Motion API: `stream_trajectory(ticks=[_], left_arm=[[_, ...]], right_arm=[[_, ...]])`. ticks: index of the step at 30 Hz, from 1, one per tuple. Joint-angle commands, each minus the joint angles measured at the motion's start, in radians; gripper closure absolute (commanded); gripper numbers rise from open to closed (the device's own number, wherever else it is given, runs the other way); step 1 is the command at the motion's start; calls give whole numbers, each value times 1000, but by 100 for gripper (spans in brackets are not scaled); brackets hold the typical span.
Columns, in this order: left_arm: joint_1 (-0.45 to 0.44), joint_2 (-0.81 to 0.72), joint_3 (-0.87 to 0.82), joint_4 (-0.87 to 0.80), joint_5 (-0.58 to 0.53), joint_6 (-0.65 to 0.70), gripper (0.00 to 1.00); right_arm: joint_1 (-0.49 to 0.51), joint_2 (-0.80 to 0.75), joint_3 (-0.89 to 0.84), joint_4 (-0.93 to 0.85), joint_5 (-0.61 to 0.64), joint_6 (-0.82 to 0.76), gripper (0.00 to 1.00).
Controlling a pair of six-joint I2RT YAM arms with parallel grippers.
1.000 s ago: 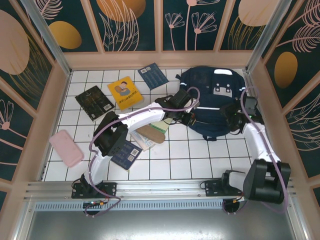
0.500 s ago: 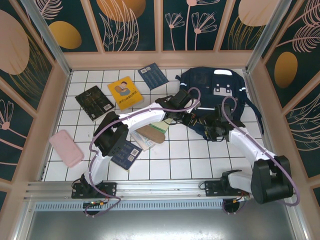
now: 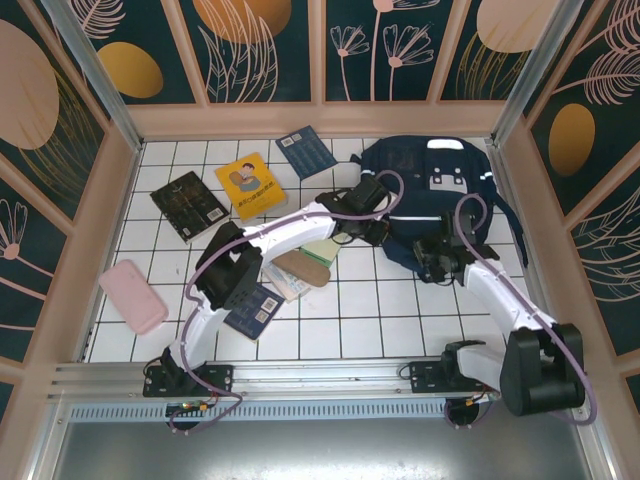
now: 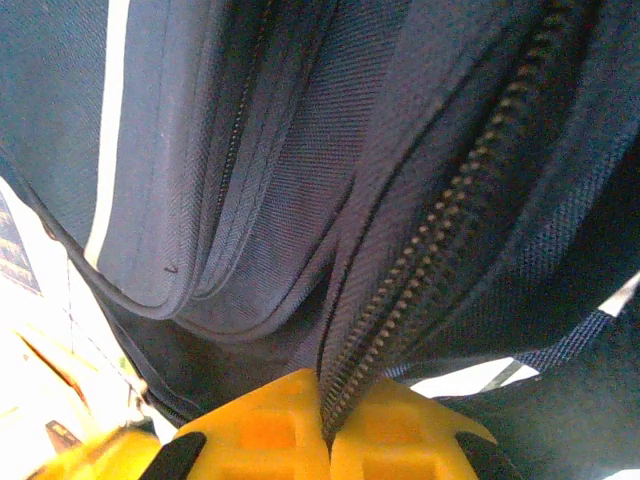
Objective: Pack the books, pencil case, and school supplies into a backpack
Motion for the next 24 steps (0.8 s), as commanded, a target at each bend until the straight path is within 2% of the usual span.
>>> stream_trajectory(ticks=[1, 5, 10, 14, 16, 19, 24], left_arm=[[98, 58, 84, -60, -153, -4, 100], [162, 171, 256, -92, -213, -71, 100], [221, 300, 457, -63, -209, -192, 100], [245, 345, 478, 13, -250, -256, 100], [250, 353, 474, 47, -222, -272, 100], [250, 353, 468, 91, -156, -268, 100], [251, 350, 471, 100, -147, -227, 100]], right_arm=[[-51, -77, -35, -70, 39, -67, 100], [-63, -117, -49, -88, 9, -96, 100], [-63, -153, -34, -140, 6, -139, 100], [-64, -180, -38, -140, -36, -158, 100], [-57, -184, -51, -101, -92, -170, 100], [-10, -166, -68, 5, -188, -179, 100], [163, -47, -39, 197, -249, -150, 100]])
